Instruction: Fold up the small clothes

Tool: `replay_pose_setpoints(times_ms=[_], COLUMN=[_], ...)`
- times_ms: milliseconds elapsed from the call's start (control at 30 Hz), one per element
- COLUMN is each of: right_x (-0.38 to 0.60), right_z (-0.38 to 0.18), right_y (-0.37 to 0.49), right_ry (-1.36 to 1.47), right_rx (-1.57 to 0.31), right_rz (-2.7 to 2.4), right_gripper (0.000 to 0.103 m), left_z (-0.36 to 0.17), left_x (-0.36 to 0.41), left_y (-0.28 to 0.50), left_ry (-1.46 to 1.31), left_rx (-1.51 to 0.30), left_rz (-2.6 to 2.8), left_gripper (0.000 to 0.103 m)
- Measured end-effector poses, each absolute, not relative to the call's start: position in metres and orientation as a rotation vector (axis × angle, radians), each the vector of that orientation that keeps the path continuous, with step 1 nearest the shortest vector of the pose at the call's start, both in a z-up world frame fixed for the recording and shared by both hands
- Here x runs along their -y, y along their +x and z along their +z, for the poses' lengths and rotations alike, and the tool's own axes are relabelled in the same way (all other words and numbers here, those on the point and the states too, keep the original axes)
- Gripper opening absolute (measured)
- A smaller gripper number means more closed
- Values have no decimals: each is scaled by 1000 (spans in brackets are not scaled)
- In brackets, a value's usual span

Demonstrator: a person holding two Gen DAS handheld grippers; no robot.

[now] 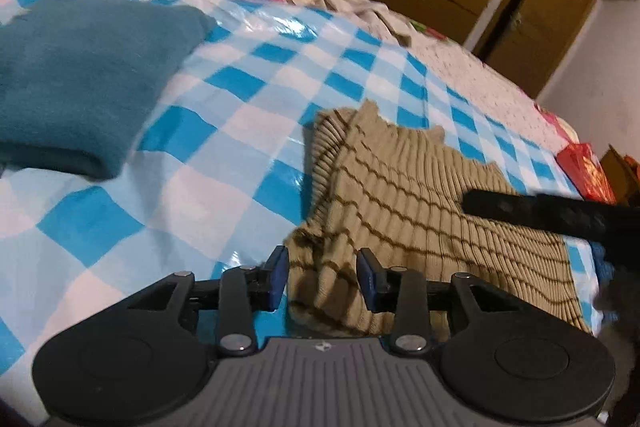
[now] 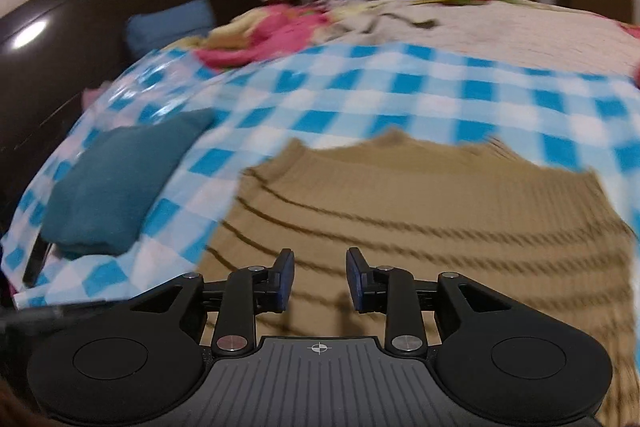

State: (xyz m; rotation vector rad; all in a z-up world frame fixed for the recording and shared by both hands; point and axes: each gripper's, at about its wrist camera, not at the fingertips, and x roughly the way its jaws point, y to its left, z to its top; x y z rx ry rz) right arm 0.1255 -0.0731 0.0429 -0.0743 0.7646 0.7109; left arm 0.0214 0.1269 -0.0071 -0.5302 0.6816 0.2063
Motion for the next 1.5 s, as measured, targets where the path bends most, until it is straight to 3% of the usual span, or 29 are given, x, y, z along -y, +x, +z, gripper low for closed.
replay_pose_setpoints(times_ms=[433,533,833,967,1067,1167,1300,1500], right_x=[-39,-58,-100,-114,-122,-123,-119,-106], right_z=[17,14,-1,-6,-8,-9,-8,1], right_y=[166,169,166,164,163,162,160,171], right_ry=[-181,-212,-447,-557,-605,-627,-656,-573], right_rx=[-958,-983,-987,-1003,-1009,-998,-965,-997], right_rz=[789,788,705,714,703,694,676,688], right_gripper=[34,47,54,63,63,58,36,20], left_z=[-25,-25,-26,-25,-26,-25,-25,-25], left_x=[-132,-132,-134,-132,-132,-133,-137,-141], left_y=[33,34,33,33,31,30,25,23], left_ry=[-599,-606,-629,-622,-629,-639,-662,-680], left_rx=[-745,-739,-728,-725,-723,-716,-696,-683], left_rz=[124,106,65,56,57,58,60,69], left_gripper=[54,54,51,51,51,51,52,55])
